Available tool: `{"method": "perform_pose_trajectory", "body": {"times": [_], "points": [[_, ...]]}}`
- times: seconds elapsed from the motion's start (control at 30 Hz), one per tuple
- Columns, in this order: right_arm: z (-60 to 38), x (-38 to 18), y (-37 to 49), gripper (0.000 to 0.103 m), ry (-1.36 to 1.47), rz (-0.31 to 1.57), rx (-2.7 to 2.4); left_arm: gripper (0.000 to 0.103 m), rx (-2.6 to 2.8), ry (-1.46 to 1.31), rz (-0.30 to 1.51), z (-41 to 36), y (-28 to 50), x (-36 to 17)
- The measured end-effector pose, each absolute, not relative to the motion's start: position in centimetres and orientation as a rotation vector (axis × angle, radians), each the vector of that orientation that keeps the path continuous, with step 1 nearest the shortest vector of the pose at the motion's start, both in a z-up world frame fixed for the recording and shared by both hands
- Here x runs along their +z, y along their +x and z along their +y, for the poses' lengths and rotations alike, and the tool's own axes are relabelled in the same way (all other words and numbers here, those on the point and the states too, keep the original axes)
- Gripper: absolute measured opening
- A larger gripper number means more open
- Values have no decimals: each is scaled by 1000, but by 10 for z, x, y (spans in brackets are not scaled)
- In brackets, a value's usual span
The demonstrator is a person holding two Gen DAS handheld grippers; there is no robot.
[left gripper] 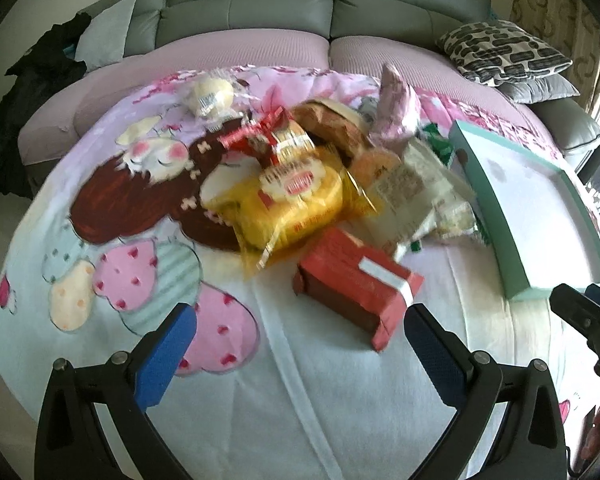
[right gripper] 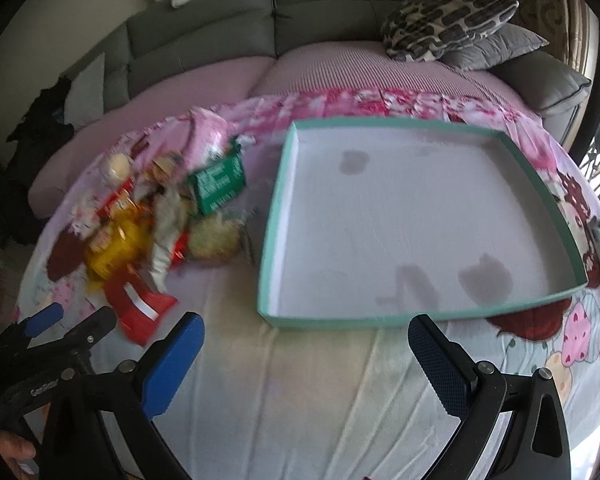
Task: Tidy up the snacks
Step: 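Move the left tool to the yellow bread bag while the right tool approaches a white sachet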
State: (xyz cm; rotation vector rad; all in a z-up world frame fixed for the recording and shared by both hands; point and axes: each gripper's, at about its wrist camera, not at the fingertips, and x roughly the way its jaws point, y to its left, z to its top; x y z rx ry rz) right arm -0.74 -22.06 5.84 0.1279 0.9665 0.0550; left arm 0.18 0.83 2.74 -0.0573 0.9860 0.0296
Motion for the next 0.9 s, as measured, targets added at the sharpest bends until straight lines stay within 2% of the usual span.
{"method": "perform_pose_trajectory", "body": {"times": [0.37, 0.67, 0.9], "points": [[-190, 95, 31, 103, 161, 886, 101, 103, 130, -140, 1005, 38, 44, 66], [-177, 109, 63, 103, 198, 853, 103, 103, 165, -276, 1054, 48, 66, 56], [-170, 93, 78, 103, 195, 888, 104, 103, 191, -339, 1050, 48, 75, 49]]}}
